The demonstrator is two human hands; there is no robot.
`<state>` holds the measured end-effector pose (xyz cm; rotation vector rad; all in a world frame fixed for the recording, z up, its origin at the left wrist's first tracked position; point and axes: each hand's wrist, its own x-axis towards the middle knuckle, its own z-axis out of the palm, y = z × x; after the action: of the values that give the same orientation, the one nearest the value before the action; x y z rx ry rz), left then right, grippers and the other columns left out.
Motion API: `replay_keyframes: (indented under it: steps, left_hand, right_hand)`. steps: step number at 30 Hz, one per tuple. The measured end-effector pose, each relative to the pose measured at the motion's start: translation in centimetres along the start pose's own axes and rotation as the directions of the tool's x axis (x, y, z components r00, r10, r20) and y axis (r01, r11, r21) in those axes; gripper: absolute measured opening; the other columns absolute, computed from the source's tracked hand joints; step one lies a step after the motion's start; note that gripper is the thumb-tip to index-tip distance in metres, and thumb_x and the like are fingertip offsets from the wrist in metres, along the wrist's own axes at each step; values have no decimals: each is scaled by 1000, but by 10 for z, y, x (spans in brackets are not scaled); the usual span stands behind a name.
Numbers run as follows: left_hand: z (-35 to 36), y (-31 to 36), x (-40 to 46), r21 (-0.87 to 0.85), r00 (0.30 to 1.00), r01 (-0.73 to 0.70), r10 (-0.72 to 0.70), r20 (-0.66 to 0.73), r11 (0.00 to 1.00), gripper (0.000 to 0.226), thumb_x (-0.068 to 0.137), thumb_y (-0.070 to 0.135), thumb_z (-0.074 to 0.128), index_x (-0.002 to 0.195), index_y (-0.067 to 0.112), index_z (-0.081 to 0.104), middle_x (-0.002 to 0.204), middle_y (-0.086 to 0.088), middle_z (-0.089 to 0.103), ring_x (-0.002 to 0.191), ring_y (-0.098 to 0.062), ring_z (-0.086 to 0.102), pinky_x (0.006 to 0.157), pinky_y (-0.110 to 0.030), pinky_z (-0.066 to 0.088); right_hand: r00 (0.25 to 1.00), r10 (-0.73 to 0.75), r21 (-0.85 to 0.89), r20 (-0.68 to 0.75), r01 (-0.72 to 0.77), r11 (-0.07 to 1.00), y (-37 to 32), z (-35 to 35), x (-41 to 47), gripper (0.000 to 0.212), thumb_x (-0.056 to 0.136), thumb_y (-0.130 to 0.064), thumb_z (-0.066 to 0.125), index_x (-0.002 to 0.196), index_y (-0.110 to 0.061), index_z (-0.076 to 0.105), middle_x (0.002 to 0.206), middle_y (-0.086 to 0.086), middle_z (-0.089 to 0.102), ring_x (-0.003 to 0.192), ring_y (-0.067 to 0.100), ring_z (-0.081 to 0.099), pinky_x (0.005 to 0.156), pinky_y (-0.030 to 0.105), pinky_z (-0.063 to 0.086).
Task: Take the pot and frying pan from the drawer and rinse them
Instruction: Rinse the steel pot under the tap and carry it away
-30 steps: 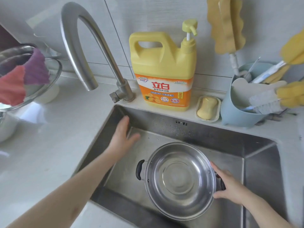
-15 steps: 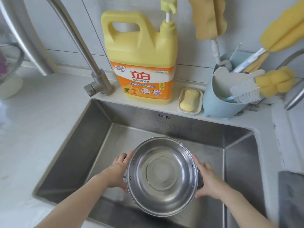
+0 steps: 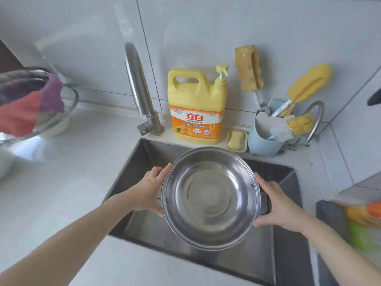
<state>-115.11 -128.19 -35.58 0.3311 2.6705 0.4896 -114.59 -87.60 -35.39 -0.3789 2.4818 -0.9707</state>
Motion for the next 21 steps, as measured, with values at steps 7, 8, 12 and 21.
replay_keyframes:
  steps: [7,8,12,21]
  left_hand:
    - [-82,55,-54,55,936,-166,175,-305,985,153,46,59,89,148,44,-24,138,9,20,135,-18,23,114,-36,31]
    - [-91,62,-61,71,909,-194,207,-361,978,152,46,62,88,148,45,-23,137,9,21,133,-17,24,111,-35,34]
    - [-132,98,-82,193,681,-315,363,-636,929,140,52,64,82,152,42,-12,131,3,27,116,-22,37,100,-39,44]
    - [-255,156,-112,589,-13,-172,596,-803,790,97,77,57,65,147,12,16,129,-17,35,108,-40,44,85,-48,52]
  right_hand:
    - [950,-192,-90,-245,174,981,-76,-74,-66,137,49,-39,95,135,-74,-6,119,-37,22,116,-9,36,95,6,29]
    - [931,-219,-111,-293,195,975,-84,-84,-76,138,48,-38,95,135,-75,-6,117,-37,23,112,-12,37,91,1,29]
    - [795,-359,-291,-489,239,926,-119,-125,-108,148,44,-23,99,139,-71,-4,111,-28,27,94,-1,40,88,-6,25]
    - [148,-817,-773,-557,266,576,-208,-202,-153,125,53,-31,83,155,-30,10,128,6,32,98,18,43,97,25,46]
